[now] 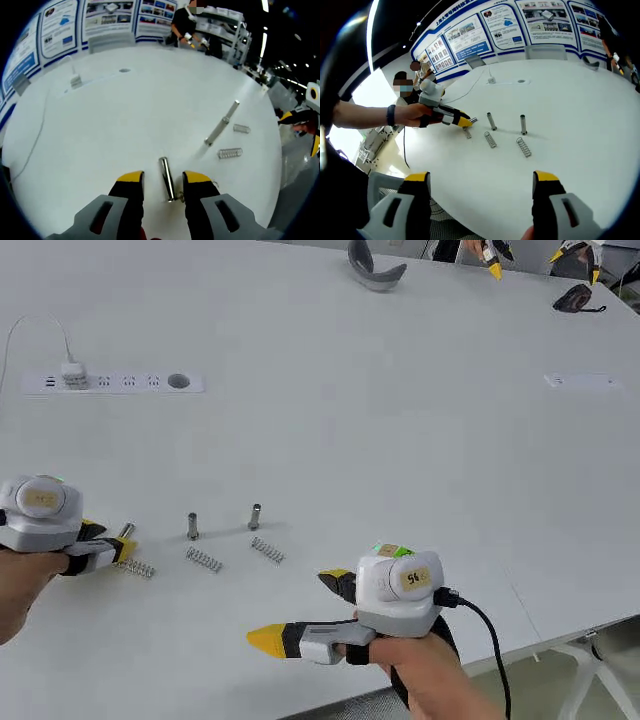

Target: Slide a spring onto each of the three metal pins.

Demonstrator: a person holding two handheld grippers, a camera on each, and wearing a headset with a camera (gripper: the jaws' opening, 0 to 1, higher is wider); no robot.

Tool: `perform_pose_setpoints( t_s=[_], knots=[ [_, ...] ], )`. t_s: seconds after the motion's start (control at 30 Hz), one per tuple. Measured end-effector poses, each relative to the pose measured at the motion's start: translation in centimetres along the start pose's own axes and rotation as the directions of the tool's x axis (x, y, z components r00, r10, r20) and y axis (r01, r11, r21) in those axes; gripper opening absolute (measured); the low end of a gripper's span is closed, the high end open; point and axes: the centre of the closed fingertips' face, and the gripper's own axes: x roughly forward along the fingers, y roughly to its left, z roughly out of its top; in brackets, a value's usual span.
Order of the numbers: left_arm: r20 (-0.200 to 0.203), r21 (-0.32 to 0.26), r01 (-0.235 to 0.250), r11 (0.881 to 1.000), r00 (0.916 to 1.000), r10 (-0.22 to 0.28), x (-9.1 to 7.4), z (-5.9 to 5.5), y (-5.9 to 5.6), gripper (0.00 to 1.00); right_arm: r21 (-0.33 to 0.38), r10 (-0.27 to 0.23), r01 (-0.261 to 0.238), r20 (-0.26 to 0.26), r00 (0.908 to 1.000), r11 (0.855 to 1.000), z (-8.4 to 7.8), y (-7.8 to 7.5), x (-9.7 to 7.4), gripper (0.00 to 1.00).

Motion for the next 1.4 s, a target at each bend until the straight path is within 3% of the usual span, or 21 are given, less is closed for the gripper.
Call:
perform_pose_setpoints(
  t_s=[0.4, 0.7, 0.83, 0.97, 1.1, 1.2, 1.4],
  knots=[
    [0.003, -0.001, 0.000, 1.000, 1.0000, 0.000, 0.7, 0.4, -0.4, 0.24, 0.004, 0.006, -0.006, -0.010, 0.9999, 1.000, -0.3, 0.1, 0.3, 0.85],
    [-0.025, 0.016, -0.026, 1.000, 0.9993, 0.027, 1.0, 0.6, -0.5, 0.19, 0.006, 0.008, -0.008, -0.011, 0.9999, 1.000, -0.4, 0.1, 0.4, 0.85],
    [-0.053, 0.050, -0.052, 0.997, 0.9971, 0.055, 1.0, 0.6, -0.4, 0.16, 0.006, 0.014, -0.014, -0.014, 0.9998, 1.000, -0.5, 0.3, 0.6, 0.85],
    [-0.058, 0.083, -0.054, 0.995, 0.9966, 0.059, 1.3, 0.6, -0.8, 0.20, 0.007, 0.021, -0.021, -0.013, 0.9997, 1.000, -0.5, 0.3, 0.7, 0.85],
    [-0.077, 0.115, -0.094, 0.989, 0.9917, 0.103, 1.3, 0.7, -0.3, 0.16, 0.010, 0.025, -0.025, -0.010, 0.9996, 1.000, -0.4, 0.3, 0.7, 0.85],
    [-0.082, 0.108, -0.108, 0.988, 0.9897, 0.117, 1.3, 0.8, 0.1, 0.13, 0.009, 0.027, -0.027, -0.012, 0.9995, 1.000, -0.4, 0.3, 0.7, 0.85],
    [-0.106, 0.151, -0.113, 0.982, 0.9858, 0.130, 1.3, 0.7, 0.5, 0.09, 0.006, 0.036, -0.036, -0.016, 0.9992, 0.999, -0.5, 0.1, 0.6, 0.85]
  ],
)
